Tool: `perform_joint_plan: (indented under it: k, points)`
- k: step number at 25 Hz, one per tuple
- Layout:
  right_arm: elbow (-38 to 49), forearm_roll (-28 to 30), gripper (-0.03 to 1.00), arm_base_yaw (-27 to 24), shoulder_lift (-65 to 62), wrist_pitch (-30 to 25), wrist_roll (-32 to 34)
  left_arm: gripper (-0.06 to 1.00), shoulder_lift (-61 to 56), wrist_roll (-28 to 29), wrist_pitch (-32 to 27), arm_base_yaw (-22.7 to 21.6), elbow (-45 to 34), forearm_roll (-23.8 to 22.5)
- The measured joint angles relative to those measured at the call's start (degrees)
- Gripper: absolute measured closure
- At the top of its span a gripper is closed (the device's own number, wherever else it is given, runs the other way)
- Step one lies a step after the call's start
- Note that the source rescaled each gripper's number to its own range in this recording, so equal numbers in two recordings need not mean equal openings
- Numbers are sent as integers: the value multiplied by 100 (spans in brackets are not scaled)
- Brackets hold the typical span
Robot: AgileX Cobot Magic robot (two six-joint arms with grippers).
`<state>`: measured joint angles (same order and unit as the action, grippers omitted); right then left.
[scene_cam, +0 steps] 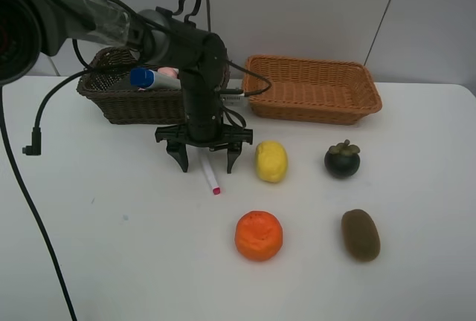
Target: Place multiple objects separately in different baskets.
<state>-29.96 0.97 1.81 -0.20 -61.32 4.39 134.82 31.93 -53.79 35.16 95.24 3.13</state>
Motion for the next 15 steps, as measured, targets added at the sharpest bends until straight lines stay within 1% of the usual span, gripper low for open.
perform_joint_plan:
  k: [3, 4, 5, 6, 8, 10, 11, 12, 15]
  points:
    - [0, 0, -3, 0, 0, 0, 0, -5, 14, 0, -62, 0, 30, -5]
    - [0, 0, -3, 0, 0, 0, 0, -2, 14, -5, -76, 0, 30, -3]
    - [0, 0, -3, 0, 0, 0, 0, 4, 14, -5, -98, 0, 30, 10]
    - [0, 0, -3, 0, 0, 0, 0, 13, 14, -5, -123, 0, 30, 23]
    - [0, 5, -3, 0, 0, 0, 0, 41, 14, -40, -223, 0, 30, 80]
    - [0, 5, -3, 0, 0, 0, 0, 78, 18, -232, -347, 0, 30, 129]
    - [0, 5, -3, 0, 0, 0, 0, 91, 18, -346, -393, 0, 30, 135]
    - [0, 5, -3, 0, 0, 0, 0, 94, 18, -443, -436, 0, 30, 135]
    - [0, 5, -3, 0, 0, 0, 0, 93, -2, -570, -498, 11, 30, 110]
